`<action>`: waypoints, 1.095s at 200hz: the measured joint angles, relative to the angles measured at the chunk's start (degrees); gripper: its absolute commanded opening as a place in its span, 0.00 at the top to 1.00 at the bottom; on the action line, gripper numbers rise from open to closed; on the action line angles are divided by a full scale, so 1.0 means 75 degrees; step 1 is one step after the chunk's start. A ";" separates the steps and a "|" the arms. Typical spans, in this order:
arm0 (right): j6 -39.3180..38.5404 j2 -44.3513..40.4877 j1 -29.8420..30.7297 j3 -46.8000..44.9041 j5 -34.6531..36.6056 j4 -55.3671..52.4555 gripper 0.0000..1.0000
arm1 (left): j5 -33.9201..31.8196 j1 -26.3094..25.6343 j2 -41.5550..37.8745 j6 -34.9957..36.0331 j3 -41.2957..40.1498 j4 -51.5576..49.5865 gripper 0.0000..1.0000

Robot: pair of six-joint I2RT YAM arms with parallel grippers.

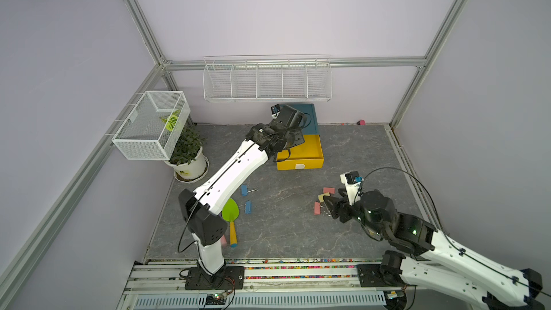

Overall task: Put the binder clips in the drawer according to color
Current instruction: Place the binder clip in the drawer.

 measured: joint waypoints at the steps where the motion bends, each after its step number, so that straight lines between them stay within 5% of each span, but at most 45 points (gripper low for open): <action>1: 0.0003 0.0000 0.0000 0.0000 0.0000 0.0000 0.27 | 0.0015 0.0012 0.0055 0.0023 0.0041 -0.0017 0.54; 55: 0.0058 0.0096 0.0000 0.0006 0.0032 -0.0082 0.27 | 0.0289 0.0058 0.1259 0.0353 0.0586 -0.0734 0.51; 118: 0.0146 0.0160 0.0000 0.0006 0.0146 -0.0102 0.27 | 0.0358 0.0058 0.1265 0.0379 0.0632 -0.0965 0.45; 168: 0.0178 0.0274 0.0000 0.0020 0.0178 -0.0137 0.27 | 0.0510 0.0058 0.1262 0.0379 0.0647 -0.1049 0.23; 219: 0.0178 0.0303 -0.0003 0.0044 0.0204 -0.0157 0.27 | 0.0586 0.0058 0.1008 0.0315 0.0647 -0.1105 0.22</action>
